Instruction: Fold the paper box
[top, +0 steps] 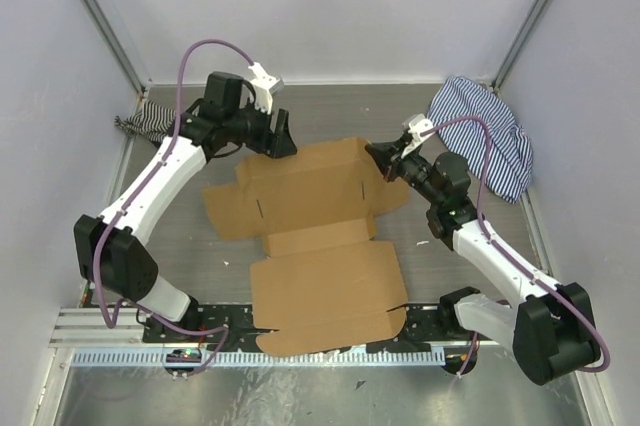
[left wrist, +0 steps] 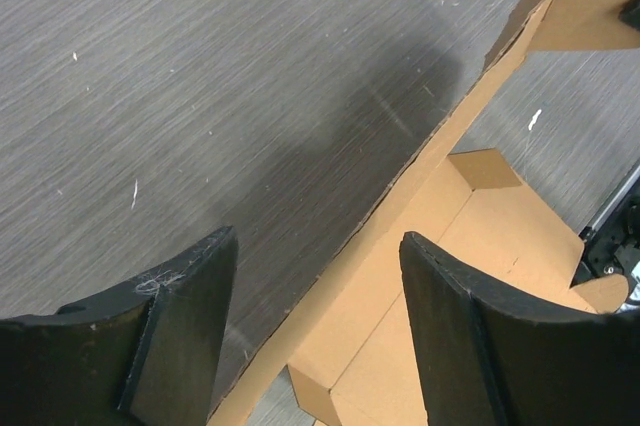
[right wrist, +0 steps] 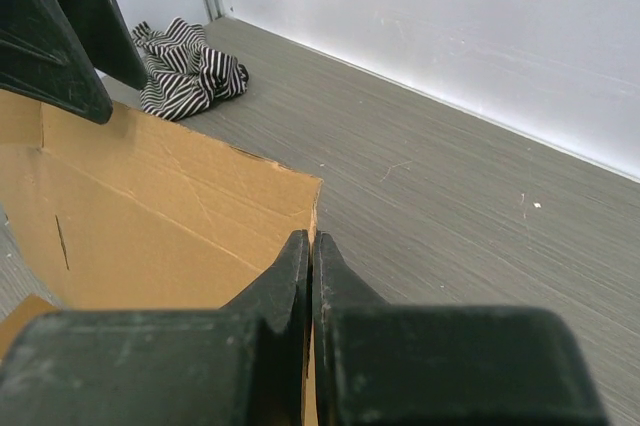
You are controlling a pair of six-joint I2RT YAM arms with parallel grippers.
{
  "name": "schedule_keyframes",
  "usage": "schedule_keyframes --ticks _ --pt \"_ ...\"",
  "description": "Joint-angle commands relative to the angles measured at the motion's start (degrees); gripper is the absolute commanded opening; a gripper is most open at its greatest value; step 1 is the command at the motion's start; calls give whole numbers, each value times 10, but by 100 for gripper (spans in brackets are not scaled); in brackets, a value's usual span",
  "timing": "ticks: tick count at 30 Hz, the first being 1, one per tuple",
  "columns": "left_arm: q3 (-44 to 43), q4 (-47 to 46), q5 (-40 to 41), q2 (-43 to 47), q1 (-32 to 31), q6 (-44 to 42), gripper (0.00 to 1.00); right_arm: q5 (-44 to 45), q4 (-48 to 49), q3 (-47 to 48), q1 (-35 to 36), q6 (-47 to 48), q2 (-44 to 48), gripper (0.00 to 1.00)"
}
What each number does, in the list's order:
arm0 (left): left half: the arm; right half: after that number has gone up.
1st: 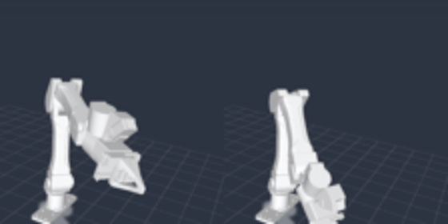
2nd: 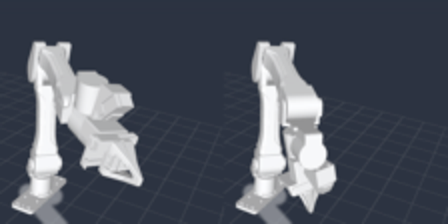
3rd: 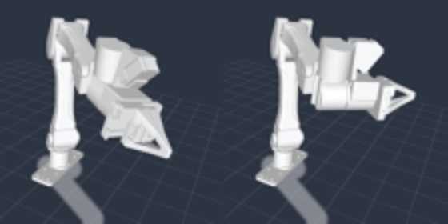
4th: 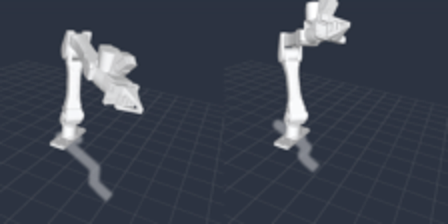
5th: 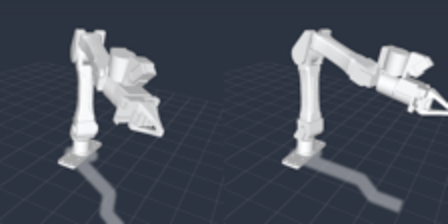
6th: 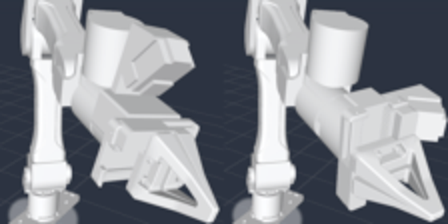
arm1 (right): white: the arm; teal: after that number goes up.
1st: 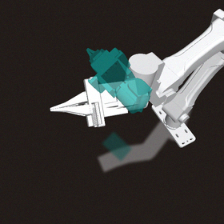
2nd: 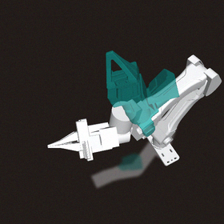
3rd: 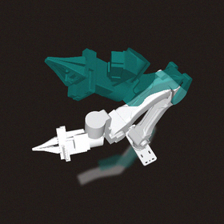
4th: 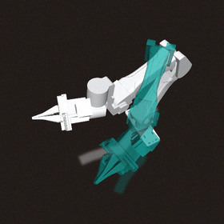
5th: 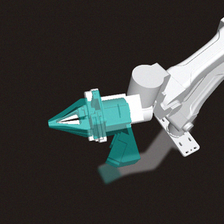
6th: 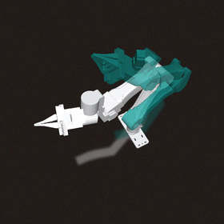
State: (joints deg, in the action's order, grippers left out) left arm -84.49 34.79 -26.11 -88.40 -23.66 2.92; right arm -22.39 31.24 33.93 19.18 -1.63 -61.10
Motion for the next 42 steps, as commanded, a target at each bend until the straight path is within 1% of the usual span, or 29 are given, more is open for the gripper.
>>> schedule_keyframes --ticks 1,8,12,21,24,27,29,31,32,33,35,38,41,42 --pt "19 -32 13 16 -3 -16 72 -23 18 23 3 10 9 1" --pt "14 -30 -24 9 -12 -28 72 -28 6 28 4 11 7 1" --pt "26 -29 -52 5 -19 -37 71 -29 -1 33 4 11 3 1" --pt "24 -23 -36 -16 -30 -45 68 -40 -6 39 4 10 1 1" --pt "19 -17 -39 -25 -38 -48 64 -42 -9 40 4 10 1 1" --pt "16 -9 -39 -29 -47 -55 55 -45 -22 47 4 9 -3 1" --pt "15 -4 -34 -28 -52 -58 39 -40 -40 59 4 9 -8 3" --pt "13 -2 -21 -21 -56 -62 19 -32 -66 78 4 8 -17 10" --pt "12 -1 -15 -14 -57 -64 10 -27 -81 89 4 7 -24 16" --pt "11 0 -6 -9 -57 -65 4 -21 -98 103 4 4 -29 20" --pt "3 7 11 -1 -58 -69 2 -7 -139 130 4 0 -39 26" --pt "-16 25 49 12 -65 -80 2 35 -196 176 4 -15 -50 30" --pt "-51 59 122 14 -88 -101 2 108 -261 218 4 -33 -58 33" --pt "-64 73 142 14 -97 -109 2 150 -286 232 4 -39 -62 33"
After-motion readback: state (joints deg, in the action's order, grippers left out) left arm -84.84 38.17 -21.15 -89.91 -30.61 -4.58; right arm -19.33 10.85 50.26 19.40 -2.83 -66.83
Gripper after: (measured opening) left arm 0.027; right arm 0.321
